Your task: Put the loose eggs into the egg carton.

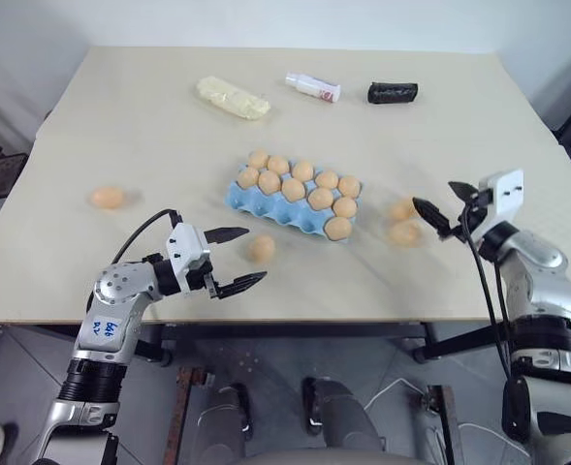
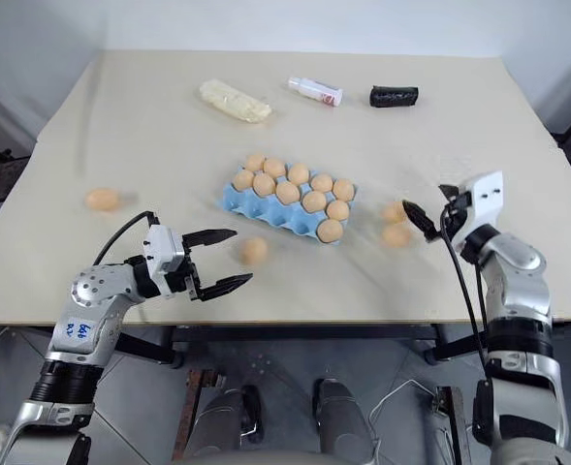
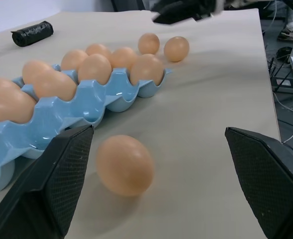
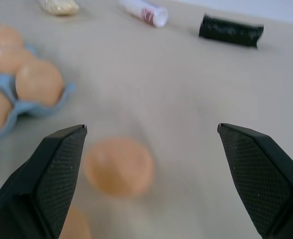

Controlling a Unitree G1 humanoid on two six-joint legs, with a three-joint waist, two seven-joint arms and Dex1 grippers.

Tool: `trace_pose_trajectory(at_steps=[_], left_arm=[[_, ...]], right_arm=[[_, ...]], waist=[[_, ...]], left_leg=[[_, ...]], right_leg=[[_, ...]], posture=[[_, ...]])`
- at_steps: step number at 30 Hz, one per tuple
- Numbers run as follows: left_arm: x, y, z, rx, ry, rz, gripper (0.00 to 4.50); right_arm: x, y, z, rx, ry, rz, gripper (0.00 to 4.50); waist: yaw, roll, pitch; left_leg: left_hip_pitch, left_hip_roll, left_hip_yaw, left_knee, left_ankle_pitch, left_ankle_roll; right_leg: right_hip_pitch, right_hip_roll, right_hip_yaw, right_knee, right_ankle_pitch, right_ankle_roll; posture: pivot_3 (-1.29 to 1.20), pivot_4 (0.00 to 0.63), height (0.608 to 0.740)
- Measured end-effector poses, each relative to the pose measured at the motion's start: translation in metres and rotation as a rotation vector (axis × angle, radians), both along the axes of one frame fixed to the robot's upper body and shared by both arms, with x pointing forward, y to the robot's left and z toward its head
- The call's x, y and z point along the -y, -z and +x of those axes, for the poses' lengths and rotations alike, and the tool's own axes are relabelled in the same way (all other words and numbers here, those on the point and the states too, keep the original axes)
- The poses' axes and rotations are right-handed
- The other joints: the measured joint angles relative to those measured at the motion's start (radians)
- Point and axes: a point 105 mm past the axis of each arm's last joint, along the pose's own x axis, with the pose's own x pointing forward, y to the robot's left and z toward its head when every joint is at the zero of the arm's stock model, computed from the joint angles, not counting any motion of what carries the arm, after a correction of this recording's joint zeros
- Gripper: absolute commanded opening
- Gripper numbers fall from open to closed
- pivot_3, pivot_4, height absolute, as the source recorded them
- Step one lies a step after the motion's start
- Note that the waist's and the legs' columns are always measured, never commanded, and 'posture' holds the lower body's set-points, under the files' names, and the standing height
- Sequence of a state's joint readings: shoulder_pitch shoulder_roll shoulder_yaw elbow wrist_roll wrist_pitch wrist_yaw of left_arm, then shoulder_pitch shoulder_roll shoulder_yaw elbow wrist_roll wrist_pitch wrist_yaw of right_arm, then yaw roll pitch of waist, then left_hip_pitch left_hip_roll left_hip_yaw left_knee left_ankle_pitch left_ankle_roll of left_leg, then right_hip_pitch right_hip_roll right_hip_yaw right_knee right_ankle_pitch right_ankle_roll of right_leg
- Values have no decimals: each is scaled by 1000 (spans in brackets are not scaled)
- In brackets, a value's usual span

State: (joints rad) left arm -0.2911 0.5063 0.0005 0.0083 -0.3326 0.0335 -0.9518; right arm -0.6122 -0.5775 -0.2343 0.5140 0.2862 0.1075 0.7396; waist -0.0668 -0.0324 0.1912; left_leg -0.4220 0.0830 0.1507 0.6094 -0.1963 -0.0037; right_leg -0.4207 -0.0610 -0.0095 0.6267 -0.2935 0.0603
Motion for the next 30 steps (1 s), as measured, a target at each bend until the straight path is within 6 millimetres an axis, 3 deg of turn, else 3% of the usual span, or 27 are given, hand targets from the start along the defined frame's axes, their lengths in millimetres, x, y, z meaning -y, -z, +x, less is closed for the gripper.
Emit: trace_pose_trajectory(at_steps=[4,8,13,23,27,30], left_arm=[[1,-1,1,4,-5,-5,4500],[1,-3,2,9,-9,-10,4500],[1,-2,2,9,-16,-14,4500],[6,-7,0,26,1,-17,4500],[8,-8,0,29,5,-18,4500],[8,-10,1,34,6,-18,4500]], right_arm=[[-16,-11,12,-33,-33,-10,4467],[-28,6,20,-128,-48,-53,4467],[-24,28,28,-213,-13,-102,4467],[-13,31,43,-233,32,-127,4467],[-12,44,42,-281,42,-129,4467],[-14,43,43,-271,35,-131,3863]], waist=[[1,0,0],[6,0,0],[7,0,0],[-4,0,0],[-13,0,0],[-17,0,0]], left_leg=[[-2,0,0,-2,0,0],[-3,0,1,-5,0,0],[-5,-1,3,-5,0,0],[-4,-1,3,-4,0,0],[-4,-1,3,-4,0,0],[-4,-1,3,-4,1,0]], right_leg=[[-3,0,0,0,0,0],[-6,0,1,0,0,1],[-7,0,1,0,0,1],[-7,0,1,0,1,2],[-7,0,1,0,1,3],[-7,0,1,1,2,3]], posture=[[0,150,740],[0,150,740],[0,150,740],[0,150,740],[0,150,740],[0,150,740]])
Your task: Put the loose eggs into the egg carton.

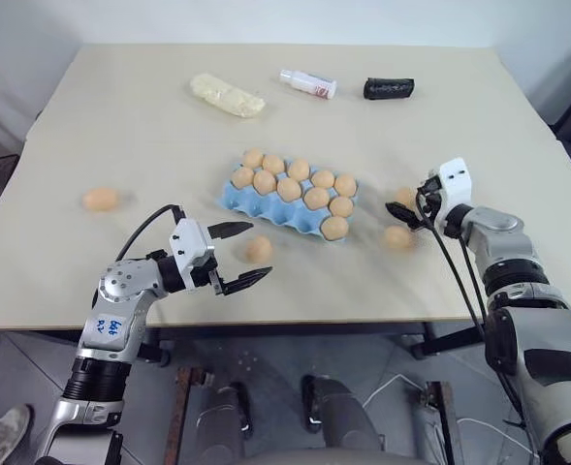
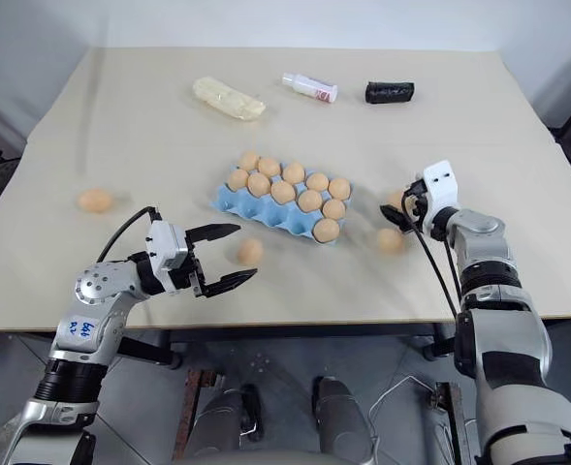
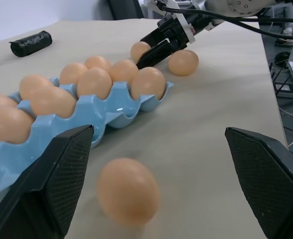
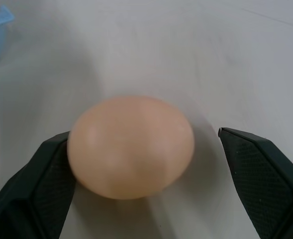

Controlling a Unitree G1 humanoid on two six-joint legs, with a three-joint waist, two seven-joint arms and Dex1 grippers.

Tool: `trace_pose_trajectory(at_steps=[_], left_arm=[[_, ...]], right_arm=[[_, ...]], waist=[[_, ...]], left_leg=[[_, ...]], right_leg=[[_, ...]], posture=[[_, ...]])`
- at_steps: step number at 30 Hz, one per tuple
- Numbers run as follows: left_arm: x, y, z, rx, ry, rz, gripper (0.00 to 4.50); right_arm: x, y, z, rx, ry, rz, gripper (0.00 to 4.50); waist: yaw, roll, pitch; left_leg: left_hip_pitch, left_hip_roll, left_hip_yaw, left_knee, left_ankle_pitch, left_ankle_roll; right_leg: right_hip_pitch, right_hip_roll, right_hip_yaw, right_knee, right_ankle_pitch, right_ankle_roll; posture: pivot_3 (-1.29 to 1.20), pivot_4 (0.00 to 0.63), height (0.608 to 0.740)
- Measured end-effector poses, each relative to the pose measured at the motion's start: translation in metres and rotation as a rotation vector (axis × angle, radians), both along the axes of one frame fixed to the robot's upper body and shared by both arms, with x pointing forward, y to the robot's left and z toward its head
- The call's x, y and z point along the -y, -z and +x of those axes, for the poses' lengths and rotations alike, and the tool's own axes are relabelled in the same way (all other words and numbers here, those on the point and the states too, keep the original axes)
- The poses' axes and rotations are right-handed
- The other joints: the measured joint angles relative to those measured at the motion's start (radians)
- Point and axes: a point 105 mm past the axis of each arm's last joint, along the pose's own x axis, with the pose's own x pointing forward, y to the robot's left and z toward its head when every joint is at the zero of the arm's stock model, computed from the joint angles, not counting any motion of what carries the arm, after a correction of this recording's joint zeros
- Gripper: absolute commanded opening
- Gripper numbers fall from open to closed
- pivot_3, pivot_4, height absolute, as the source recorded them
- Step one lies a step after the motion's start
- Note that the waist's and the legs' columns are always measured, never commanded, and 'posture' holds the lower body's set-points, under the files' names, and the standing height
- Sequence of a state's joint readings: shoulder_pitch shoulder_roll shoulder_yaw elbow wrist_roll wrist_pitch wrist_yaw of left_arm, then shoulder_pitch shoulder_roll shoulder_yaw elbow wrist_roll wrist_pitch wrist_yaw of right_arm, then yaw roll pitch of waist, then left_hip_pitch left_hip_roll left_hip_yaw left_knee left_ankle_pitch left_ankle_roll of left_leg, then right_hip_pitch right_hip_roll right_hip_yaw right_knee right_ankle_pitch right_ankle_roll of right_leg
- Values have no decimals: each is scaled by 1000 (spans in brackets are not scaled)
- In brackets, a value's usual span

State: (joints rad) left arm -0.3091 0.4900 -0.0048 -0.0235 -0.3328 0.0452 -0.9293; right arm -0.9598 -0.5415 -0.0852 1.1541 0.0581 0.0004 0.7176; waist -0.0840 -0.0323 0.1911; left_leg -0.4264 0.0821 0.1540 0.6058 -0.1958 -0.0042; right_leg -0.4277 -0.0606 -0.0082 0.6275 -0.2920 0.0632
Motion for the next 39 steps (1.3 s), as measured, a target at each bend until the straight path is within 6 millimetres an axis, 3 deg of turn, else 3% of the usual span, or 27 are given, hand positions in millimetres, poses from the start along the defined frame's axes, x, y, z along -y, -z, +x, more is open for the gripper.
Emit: trace_pose_trajectory(at_steps=[5,10,13,19,27,34,39], left_arm=[[-1,-1,0,2,-4,-1,4500],[-3,-1,2,2,-23,-7,4500],[-12,-7,6,9,-72,-31,4500],[-40,-2,6,-10,-177,-24,4500],[-58,5,1,-30,-235,-8,4500],[-55,6,1,-34,-231,-14,4500],[-50,7,0,-43,-214,-18,4500]], right_arm=[[-6,0,0,13,-32,7,2326],[-14,-11,1,60,-84,19,2326],[-30,-24,0,94,-186,37,2326],[-99,-58,-21,179,-472,67,2326],[-155,-32,-62,53,-586,155,2326],[-163,-22,-65,35,-562,138,4479],[-165,-31,-68,61,-575,142,4479]], waist=[[-1,0,0],[-1,0,0],[-3,0,0],[0,1,0],[9,1,0],[6,1,0],[2,1,0]], left_leg=[[0,0,0,1,0,0],[0,0,0,1,0,0],[0,1,0,1,0,0],[0,3,-1,0,0,-1],[-1,1,-1,-2,0,-1],[-1,1,0,-6,0,-1],[-1,1,1,-7,0,-1]], right_leg=[[0,0,0,1,0,0],[0,0,-1,1,0,1],[0,1,-1,1,0,1],[-1,1,0,3,0,-1],[-1,-2,-1,1,0,-1],[-2,-1,-1,-1,-1,-2],[-3,-1,-1,-1,-1,-2]], posture=[[0,150,740],[0,150,740],[0,150,740],[0,150,740],[0,150,740],[0,150,740],[0,150,740]])
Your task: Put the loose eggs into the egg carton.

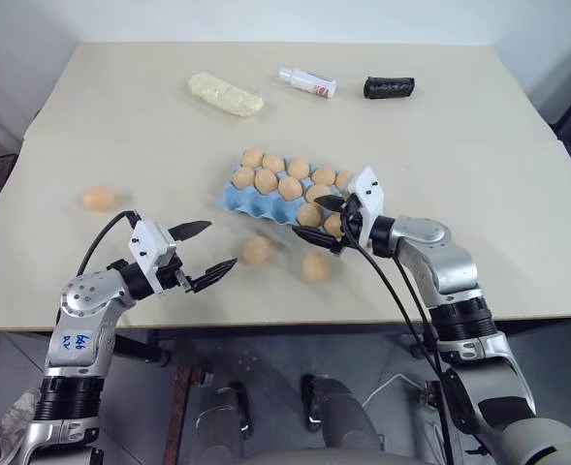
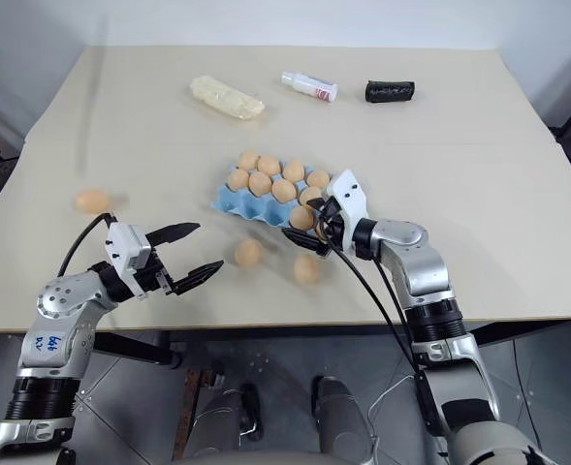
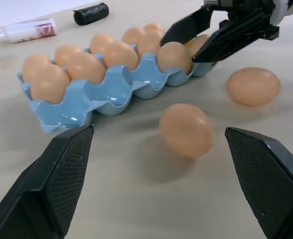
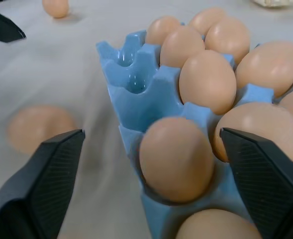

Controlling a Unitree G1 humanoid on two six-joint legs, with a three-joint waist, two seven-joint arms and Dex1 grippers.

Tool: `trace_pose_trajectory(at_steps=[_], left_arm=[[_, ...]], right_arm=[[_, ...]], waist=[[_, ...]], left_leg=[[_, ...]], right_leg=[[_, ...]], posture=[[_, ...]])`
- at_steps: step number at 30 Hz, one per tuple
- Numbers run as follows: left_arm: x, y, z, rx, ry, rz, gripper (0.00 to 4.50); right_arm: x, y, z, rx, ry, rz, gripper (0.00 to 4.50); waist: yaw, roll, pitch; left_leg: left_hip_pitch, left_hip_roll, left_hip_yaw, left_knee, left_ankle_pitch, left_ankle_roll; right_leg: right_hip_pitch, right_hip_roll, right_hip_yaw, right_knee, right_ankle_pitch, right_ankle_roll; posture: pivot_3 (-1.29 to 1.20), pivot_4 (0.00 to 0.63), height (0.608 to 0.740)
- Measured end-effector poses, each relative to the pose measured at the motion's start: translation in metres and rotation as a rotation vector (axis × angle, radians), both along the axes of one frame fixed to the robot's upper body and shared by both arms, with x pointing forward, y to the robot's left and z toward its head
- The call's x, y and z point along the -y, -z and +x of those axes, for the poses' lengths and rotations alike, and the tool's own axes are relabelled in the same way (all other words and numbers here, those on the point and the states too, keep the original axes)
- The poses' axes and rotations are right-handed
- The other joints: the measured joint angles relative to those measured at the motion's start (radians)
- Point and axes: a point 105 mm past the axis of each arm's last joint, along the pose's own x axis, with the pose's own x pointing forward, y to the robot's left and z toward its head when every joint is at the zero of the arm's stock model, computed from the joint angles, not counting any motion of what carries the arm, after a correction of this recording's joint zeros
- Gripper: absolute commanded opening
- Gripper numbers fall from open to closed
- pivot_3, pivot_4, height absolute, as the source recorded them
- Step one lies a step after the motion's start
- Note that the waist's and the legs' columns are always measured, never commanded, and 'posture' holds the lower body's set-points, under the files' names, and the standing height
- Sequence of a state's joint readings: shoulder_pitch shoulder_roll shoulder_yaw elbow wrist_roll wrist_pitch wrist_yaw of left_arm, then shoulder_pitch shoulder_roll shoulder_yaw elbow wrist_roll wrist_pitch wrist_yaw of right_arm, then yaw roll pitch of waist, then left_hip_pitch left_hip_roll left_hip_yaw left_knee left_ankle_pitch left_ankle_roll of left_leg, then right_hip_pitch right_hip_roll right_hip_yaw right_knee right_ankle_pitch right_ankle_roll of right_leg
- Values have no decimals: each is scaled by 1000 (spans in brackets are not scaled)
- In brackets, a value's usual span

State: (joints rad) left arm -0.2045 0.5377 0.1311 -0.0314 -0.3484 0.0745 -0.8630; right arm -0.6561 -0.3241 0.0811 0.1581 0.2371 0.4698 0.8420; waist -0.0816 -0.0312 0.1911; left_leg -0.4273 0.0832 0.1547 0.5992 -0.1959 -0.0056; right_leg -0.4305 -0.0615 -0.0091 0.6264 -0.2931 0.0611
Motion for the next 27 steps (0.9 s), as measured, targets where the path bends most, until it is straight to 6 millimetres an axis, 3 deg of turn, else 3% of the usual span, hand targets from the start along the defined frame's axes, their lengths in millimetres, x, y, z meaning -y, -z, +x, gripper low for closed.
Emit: trace_pose_trajectory(at_steps=[3,8,11,15,18,24,27], left_arm=[[8,1,-2,-6,33,0,4500],[14,1,-5,-9,80,16,4500],[15,3,-9,-17,121,50,4500],[24,3,-8,-20,176,67,4500],[26,3,-4,-17,187,76,4500],[20,4,3,-16,168,77,4500],[13,6,0,-28,167,91,4500]], right_arm=[[11,-11,-11,59,-30,1,4479],[60,-16,-39,125,-14,25,4479],[90,1,-68,136,-37,-59,4479],[115,30,-99,96,-36,-125,4479],[122,36,-106,106,-16,-132,4479],[120,32,-100,144,12,-121,4479],[88,24,-89,139,-32,-71,4479]], waist=[[4,0,0],[25,0,0],[35,0,0],[35,0,0],[25,0,0],[24,0,0],[12,-1,0]], left_leg=[[0,0,0,0,0,0],[0,-1,0,0,0,0],[0,-1,-1,0,0,0],[2,-1,0,1,0,1],[4,-1,0,5,0,1],[4,-1,-2,10,0,2],[4,-1,-1,10,0,2]], right_leg=[[1,0,-1,-1,0,0],[1,0,-2,-2,0,0],[2,0,-4,-5,0,0],[4,1,-5,-4,1,1],[5,3,-5,-3,1,1],[6,3,-3,-4,-3,-12],[6,3,0,-3,-2,-13]], posture=[[0,150,740],[0,150,740],[0,150,740],[0,150,740],[0,150,740],[0,150,740],[0,150,740]])
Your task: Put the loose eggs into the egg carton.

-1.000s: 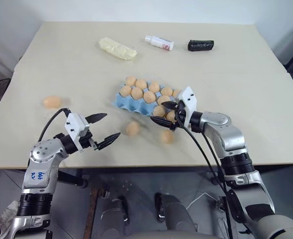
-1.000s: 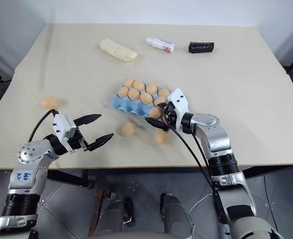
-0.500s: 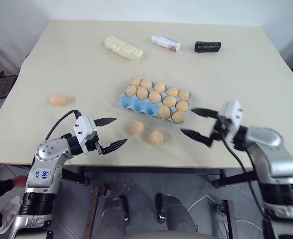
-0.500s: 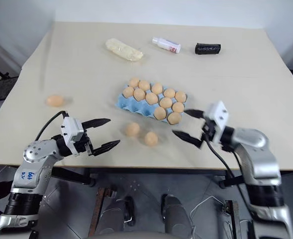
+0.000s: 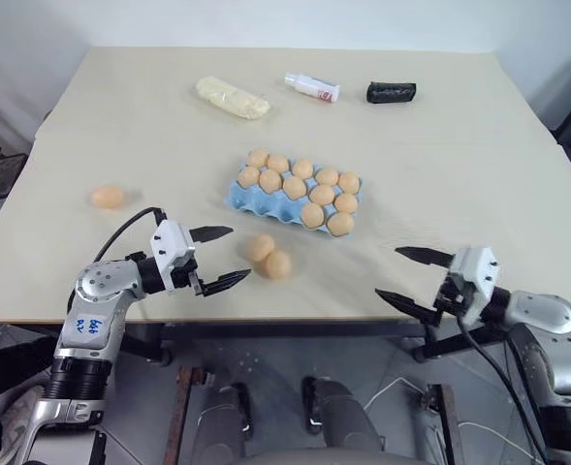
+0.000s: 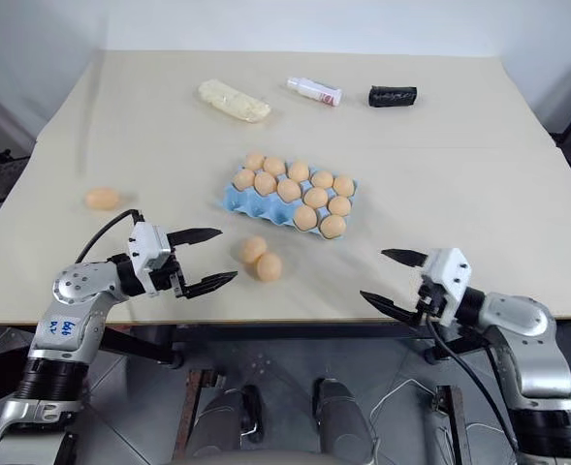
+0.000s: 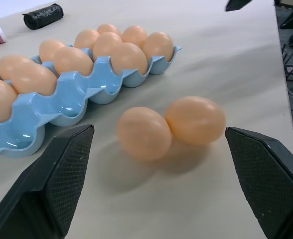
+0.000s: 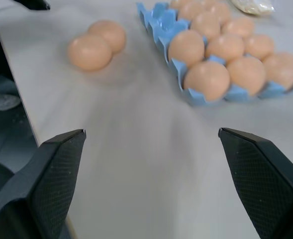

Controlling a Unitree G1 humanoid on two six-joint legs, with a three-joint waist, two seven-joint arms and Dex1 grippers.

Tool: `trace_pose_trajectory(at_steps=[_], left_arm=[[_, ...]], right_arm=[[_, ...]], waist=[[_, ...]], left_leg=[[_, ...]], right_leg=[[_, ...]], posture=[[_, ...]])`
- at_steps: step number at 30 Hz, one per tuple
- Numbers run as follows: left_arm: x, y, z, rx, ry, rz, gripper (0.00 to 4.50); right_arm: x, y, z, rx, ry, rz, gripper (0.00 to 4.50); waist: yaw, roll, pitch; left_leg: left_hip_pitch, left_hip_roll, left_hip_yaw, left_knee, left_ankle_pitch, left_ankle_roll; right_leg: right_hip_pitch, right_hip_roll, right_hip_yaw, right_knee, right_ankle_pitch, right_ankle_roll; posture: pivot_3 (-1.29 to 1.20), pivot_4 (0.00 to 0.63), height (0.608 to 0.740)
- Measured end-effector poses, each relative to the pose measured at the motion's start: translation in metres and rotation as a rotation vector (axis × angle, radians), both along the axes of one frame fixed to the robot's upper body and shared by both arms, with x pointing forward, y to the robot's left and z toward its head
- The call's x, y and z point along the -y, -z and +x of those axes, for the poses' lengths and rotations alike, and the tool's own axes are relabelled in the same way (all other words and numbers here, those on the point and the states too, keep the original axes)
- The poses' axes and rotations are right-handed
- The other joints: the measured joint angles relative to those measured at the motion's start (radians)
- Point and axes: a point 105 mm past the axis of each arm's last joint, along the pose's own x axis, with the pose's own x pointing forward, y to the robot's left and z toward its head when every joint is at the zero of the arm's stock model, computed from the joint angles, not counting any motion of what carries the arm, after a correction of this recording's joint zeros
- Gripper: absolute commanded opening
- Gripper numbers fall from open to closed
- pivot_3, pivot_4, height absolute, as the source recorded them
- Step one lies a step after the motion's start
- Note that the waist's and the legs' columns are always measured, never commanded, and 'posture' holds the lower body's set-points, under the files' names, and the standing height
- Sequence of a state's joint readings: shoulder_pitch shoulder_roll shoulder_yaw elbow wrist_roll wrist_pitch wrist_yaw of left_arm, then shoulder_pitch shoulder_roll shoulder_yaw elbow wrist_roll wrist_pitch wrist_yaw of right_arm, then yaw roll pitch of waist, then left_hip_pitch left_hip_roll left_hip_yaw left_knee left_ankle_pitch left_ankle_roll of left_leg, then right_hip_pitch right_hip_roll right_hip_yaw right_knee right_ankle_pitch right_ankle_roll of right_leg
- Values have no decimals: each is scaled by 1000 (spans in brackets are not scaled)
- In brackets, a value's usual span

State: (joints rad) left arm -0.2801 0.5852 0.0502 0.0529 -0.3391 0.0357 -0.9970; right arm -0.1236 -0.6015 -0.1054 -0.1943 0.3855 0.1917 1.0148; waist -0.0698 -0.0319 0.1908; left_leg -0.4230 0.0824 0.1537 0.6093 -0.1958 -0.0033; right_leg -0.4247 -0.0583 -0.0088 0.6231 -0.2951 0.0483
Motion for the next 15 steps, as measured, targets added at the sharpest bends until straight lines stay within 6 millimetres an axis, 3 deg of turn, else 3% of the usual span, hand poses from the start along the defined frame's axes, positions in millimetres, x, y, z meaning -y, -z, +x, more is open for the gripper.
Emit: trace_pose_trajectory(at_steps=[3,8,15], left_arm=[[-12,4,-4,-16,-37,-3,4500],[-42,9,-12,-30,-155,-16,4500],[-61,14,-23,-43,-243,-10,4500]], right_arm=[[-50,-8,5,-29,-93,46,4479],[-101,-6,13,-103,-149,33,4479],[-133,12,25,-164,-137,-29,4479]], waist=[[-11,0,0],[-12,0,0],[-9,-2,-1]], left_leg=[[0,0,-1,-4,0,0],[-1,0,-1,-8,0,-2],[-1,0,-1,-11,0,-3]], right_leg=[[-2,-1,5,1,-1,-3],[-5,-1,5,3,-4,-7],[-5,-3,1,2,-4,-7]], posture=[[0,150,740],[0,150,740],[0,150,740]])
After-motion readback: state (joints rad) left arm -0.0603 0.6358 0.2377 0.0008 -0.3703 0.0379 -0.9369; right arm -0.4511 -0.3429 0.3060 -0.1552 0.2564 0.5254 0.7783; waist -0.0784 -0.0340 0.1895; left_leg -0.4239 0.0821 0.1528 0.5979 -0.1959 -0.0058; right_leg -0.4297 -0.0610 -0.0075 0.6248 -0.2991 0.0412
